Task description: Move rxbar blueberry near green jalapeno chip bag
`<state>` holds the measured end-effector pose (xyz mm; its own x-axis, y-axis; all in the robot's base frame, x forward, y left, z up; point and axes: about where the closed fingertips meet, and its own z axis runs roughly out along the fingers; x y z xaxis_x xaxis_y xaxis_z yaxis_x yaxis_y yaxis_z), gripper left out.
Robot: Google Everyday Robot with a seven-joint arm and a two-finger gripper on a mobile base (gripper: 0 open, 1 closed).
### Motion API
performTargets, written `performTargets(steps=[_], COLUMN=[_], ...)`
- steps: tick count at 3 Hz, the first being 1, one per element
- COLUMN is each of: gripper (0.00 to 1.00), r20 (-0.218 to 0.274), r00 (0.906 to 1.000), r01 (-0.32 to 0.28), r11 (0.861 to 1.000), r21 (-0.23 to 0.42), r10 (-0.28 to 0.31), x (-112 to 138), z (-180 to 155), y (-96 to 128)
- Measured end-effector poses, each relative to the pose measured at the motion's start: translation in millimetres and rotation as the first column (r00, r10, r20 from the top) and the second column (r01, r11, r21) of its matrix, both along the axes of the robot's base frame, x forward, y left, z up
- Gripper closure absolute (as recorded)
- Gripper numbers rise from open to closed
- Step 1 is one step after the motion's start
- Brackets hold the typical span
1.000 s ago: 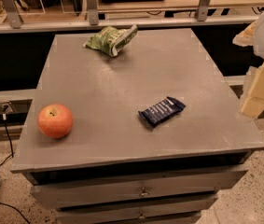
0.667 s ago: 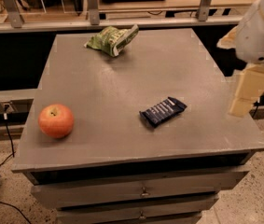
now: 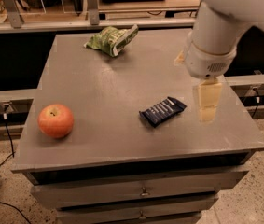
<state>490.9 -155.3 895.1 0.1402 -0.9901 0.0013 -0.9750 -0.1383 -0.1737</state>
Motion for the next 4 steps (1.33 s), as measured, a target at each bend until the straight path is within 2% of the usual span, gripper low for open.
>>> performTargets(steps=[1,2,3,4], gripper=[0.0,0.24,0.47,0.7], r20=[-0.043,-0.08,-0.091,-0.091], r00=[0.9933,0.9791,0.9732,0.9731], r01=[-0.108,-0.19,-0.215,-0.215], r11=[0.994,0.981,0.976,0.976], r21=[-0.027,-0.041,-0.031,-0.031], r10=[0.107,0.187,0.211,0.212], x=[8.6,20.7,25.8,25.9], z=[-36.6,-76.1,-82.1,-74.3], y=[17.0,36.1,49.4,49.5])
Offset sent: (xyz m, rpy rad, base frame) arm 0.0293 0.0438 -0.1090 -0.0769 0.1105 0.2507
